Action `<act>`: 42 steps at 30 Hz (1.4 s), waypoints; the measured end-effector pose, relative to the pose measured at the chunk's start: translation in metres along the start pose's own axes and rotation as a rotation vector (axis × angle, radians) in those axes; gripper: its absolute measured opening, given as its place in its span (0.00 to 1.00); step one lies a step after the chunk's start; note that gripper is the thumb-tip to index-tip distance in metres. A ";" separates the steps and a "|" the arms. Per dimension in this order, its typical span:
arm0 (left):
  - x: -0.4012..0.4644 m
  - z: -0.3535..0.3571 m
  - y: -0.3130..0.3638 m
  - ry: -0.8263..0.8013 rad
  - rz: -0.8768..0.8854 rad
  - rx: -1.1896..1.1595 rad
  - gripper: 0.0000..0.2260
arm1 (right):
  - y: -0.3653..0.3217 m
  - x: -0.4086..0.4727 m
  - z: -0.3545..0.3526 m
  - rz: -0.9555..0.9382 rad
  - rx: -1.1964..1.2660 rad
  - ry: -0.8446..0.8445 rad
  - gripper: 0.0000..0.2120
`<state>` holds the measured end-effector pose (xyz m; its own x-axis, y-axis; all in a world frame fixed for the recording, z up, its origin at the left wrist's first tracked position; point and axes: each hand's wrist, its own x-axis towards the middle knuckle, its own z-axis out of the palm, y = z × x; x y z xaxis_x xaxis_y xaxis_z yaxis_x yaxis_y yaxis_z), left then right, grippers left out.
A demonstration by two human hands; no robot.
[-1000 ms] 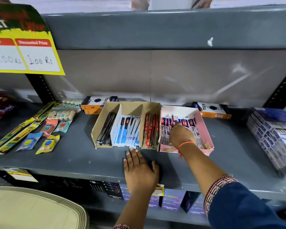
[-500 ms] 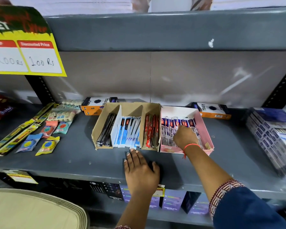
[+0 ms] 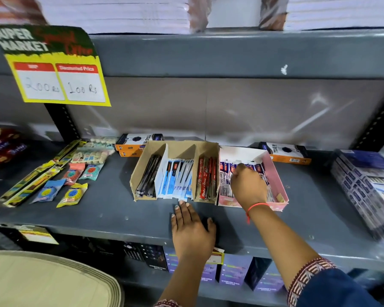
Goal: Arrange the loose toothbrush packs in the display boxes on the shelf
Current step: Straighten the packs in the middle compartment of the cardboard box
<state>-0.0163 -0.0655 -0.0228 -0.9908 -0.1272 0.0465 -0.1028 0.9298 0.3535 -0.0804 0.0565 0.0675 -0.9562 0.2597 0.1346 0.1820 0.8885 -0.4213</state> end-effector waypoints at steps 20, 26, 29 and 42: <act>0.034 -0.051 -0.127 0.065 -0.111 0.154 0.30 | -0.116 -0.056 0.074 -0.320 -0.201 -0.330 0.19; 0.035 -0.046 -0.131 0.130 -0.086 0.087 0.32 | -0.120 -0.043 0.082 -0.220 -0.227 -0.377 0.19; 0.035 -0.045 -0.133 0.139 -0.074 0.074 0.32 | -0.122 -0.038 0.084 -0.196 -0.236 -0.377 0.19; 0.034 -0.045 -0.133 0.143 -0.065 0.003 0.34 | -0.118 -0.047 0.079 -0.222 -0.289 -0.257 0.20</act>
<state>-0.0325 -0.2095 -0.0263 -0.9593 -0.2347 0.1568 -0.1664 0.9190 0.3575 -0.0755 -0.0906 0.0400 -0.9986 -0.0188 -0.0489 -0.0121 0.9909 -0.1344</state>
